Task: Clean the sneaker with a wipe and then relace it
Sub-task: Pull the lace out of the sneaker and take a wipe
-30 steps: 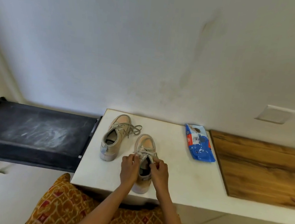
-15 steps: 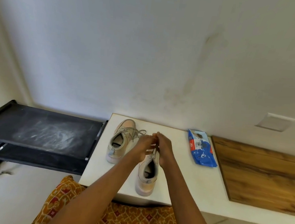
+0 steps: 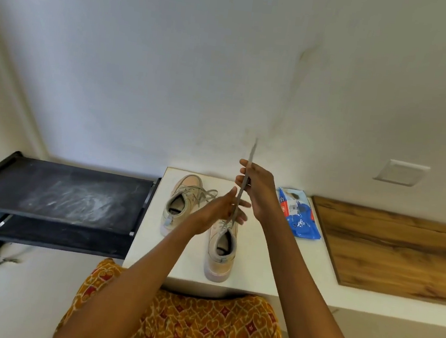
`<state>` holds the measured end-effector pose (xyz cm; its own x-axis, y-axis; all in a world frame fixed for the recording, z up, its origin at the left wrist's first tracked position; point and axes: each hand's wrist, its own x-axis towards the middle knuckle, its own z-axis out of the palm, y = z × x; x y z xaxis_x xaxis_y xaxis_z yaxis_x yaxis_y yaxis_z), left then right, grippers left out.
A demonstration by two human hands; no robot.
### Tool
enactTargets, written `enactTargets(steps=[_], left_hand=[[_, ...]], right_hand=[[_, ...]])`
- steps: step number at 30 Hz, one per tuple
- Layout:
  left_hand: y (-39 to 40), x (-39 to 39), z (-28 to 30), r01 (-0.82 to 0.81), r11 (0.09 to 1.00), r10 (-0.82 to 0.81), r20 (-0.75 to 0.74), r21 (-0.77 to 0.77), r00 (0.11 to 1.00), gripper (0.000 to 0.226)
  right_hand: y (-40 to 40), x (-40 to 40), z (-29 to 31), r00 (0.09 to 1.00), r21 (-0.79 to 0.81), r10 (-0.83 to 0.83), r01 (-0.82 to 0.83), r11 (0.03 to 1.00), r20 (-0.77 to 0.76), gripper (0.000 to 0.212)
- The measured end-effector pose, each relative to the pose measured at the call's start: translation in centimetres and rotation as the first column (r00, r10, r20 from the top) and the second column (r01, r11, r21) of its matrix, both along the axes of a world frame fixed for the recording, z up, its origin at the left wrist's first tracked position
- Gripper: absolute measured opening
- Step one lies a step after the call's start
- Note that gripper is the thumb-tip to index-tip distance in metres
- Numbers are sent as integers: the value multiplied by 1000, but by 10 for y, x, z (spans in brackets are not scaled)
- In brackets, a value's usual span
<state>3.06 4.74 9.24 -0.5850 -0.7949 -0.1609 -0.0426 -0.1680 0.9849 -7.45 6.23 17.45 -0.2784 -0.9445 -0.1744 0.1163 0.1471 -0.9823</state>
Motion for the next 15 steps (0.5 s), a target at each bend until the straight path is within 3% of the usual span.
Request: enactTargets(steps=[3, 6, 8, 10, 13, 15], left_hand=[[10, 0, -10, -116, 990, 115, 18, 74, 993, 50], [14, -2, -23, -350, 935, 342, 109, 60, 933, 27], [15, 0, -31, -402, 908, 393, 94, 115, 915, 10], [16, 2, -40, -472, 855, 462, 101, 214, 881, 11], [13, 8, -57, -593, 802, 551, 292, 74, 782, 26], [14, 13, -63, -557, 830, 501, 449, -9, 739, 13]], right_hand=[[5, 0, 0, 1000, -123, -7, 6, 992, -8, 20], [4, -1, -10, 968, -183, -36, -10, 983, -249, 24], [7, -2, -28, 877, -140, -23, -51, 989, -480, 27], [12, -3, -55, 740, -26, 51, -92, 995, -670, 26], [20, -4, -89, 660, 99, 130, -85, 991, -740, 16], [24, -3, -103, 664, 85, 114, -75, 994, -739, 13]])
